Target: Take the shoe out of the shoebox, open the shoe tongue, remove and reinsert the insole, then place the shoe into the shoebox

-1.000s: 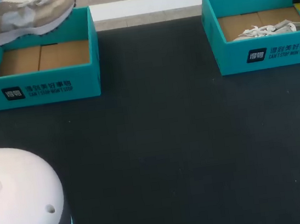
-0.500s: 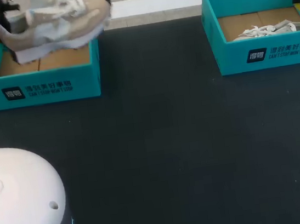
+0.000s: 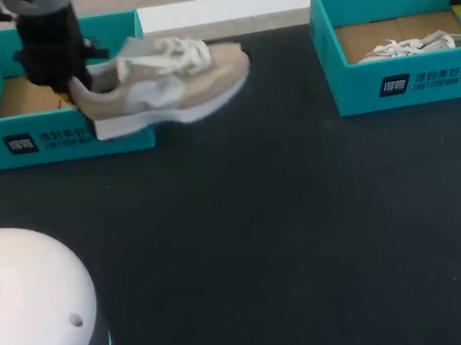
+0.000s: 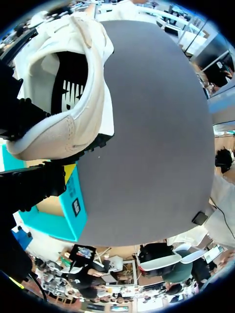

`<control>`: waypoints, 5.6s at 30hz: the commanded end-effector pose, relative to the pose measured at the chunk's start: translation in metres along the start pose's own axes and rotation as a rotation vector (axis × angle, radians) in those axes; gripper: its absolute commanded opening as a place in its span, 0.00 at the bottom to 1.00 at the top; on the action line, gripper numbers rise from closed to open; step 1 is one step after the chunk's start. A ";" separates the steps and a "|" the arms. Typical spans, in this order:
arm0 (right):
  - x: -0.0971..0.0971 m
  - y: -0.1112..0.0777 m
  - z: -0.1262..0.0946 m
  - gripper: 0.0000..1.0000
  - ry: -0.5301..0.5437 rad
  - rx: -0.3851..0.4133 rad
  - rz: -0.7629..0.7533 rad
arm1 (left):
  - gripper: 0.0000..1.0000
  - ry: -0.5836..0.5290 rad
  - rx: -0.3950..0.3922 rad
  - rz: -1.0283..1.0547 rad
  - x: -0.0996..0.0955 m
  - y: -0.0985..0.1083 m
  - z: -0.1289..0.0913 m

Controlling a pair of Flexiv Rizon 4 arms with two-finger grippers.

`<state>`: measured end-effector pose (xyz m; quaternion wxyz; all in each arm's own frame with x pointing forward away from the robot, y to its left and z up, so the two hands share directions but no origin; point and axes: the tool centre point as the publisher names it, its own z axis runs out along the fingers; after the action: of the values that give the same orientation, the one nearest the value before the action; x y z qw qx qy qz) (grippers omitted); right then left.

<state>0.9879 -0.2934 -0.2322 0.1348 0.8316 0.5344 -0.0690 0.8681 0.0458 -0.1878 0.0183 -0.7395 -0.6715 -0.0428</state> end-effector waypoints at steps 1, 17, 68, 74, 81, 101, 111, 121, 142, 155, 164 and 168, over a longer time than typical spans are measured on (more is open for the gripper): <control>0.000 0.000 0.000 1.00 0.001 0.001 0.001 | 0.00 0.036 0.000 0.023 -0.031 -0.011 0.003; 0.000 0.000 0.000 1.00 0.001 0.001 0.001 | 0.00 0.068 -0.013 0.205 -0.089 -0.050 0.009; 0.000 0.000 0.000 1.00 0.001 0.001 0.001 | 0.00 0.166 0.085 -0.113 -0.143 -0.161 0.152; 0.000 0.000 0.000 1.00 0.001 0.001 0.001 | 0.00 0.161 0.082 -0.125 -0.136 -0.161 0.167; 0.000 0.000 0.000 1.00 0.001 0.001 0.001 | 0.00 0.172 0.055 -0.106 -0.132 -0.160 0.184; 0.000 0.000 0.000 1.00 0.001 0.001 0.001 | 1.00 -0.150 0.115 -0.212 -0.119 -0.163 0.112; 0.000 0.000 0.000 1.00 0.001 0.001 0.001 | 1.00 -0.475 0.418 -0.452 -0.101 -0.164 0.114; 0.000 0.000 0.000 1.00 0.001 0.001 0.001 | 1.00 -0.528 0.556 -0.429 -0.103 -0.164 0.122; 0.000 0.000 0.000 1.00 0.001 0.001 0.001 | 1.00 -0.692 0.787 -0.986 -0.058 -0.175 0.127; 0.000 0.000 0.000 1.00 0.001 0.001 0.001 | 1.00 -0.780 0.828 -1.066 -0.048 -0.179 0.127; 0.000 0.000 0.000 1.00 0.001 0.001 0.001 | 1.00 -0.848 0.919 -1.213 -0.047 -0.181 0.138; 0.000 0.000 0.000 1.00 0.001 0.001 0.001 | 1.00 -0.920 0.960 -1.302 -0.044 -0.189 0.146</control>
<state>0.9879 -0.2935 -0.2322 0.1348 0.8316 0.5343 -0.0690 0.6902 0.0293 -0.3308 0.0562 -0.1334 -0.8520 0.5031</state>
